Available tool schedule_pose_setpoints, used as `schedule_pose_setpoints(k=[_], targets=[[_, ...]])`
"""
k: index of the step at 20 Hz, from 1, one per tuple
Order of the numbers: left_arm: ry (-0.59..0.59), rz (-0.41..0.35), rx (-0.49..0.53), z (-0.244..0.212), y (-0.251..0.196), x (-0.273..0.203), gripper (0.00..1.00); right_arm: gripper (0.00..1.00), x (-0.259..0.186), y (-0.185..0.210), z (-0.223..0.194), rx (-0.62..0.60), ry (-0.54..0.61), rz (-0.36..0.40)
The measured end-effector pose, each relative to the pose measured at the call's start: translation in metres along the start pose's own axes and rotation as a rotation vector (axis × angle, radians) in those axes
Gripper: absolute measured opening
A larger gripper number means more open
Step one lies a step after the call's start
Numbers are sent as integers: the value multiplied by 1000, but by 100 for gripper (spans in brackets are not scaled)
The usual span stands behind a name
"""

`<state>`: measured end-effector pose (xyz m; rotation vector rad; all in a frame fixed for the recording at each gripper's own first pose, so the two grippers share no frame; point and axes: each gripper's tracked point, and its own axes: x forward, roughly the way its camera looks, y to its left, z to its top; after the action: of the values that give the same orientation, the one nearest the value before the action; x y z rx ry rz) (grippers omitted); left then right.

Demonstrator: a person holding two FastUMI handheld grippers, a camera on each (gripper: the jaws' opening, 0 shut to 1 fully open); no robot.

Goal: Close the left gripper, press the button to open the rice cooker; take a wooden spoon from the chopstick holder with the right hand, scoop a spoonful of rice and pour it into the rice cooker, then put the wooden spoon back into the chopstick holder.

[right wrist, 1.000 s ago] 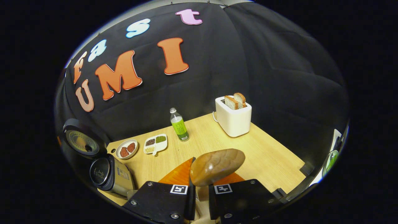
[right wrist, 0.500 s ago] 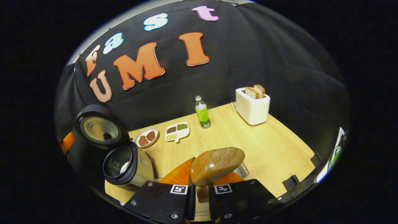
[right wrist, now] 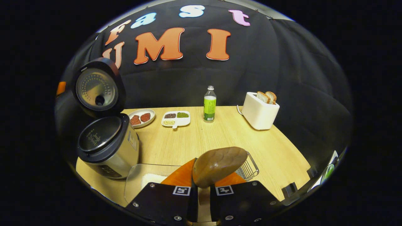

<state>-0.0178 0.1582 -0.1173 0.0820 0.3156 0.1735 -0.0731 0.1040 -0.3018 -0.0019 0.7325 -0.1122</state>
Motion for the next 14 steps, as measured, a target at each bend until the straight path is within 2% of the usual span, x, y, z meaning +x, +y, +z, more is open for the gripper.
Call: schedule_pose_setpoints(k=[1,2,5,7,10,12,13,14], targets=[[1,2,6,-2,4,1,87,15,3,0,-2,-22,-14,-15],[1,4,10,-2,7,2,94,15,6,-1,-5,-50,-20,-35],[7,5,16,-4,13,6,94,14,12,6,-24,-94,-26,-65],[13,5,24,-6,15,8,94,14,11,11,-24,-111,-72,-78],[20,4,32,-8,20,11,94,14,7,34,-46,-64,-31,-52],[28,7,36,-11,23,12,94,14,8,41,-46,-56,-46,-58],[30,10,36,-11,25,13,87,13,8,46,-47,-46,-40,-50],[31,10,36,-11,26,13,87,13,8,51,-50,-20,-26,-28]])
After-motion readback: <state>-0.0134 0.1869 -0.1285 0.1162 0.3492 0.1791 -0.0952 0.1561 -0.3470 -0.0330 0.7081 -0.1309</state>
